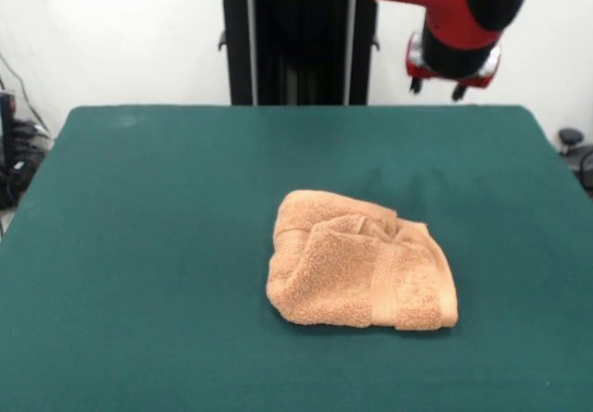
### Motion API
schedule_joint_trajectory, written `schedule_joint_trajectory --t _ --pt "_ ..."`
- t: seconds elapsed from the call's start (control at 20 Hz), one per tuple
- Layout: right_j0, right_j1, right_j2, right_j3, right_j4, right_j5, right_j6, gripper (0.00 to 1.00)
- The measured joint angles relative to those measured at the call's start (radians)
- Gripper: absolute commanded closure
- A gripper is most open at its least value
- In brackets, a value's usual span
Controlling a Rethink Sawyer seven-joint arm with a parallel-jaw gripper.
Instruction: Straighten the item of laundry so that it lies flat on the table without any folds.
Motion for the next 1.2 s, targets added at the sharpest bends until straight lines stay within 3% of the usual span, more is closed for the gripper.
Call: schedule_joint_trajectory --t 0.2,0.4,0.7,0.75,0.9,1.2 --pt "0.007 0.000 -0.006 -0.032 0.000 0.089 0.068 0.00" --pt "0.011 0.001 -0.017 -0.038 -0.001 0.054 0.111 0.00" --pt "0.015 0.006 -0.042 -0.036 -0.009 -0.215 0.121 0.00" --pt "0.021 0.005 -0.057 -0.032 -0.022 -0.329 0.121 0.00" --pt "0.036 -0.019 -0.080 -0.020 -0.049 -0.477 0.121 0.00" --pt "0.050 -0.139 -0.109 0.017 -0.069 -0.548 0.122 0.00"
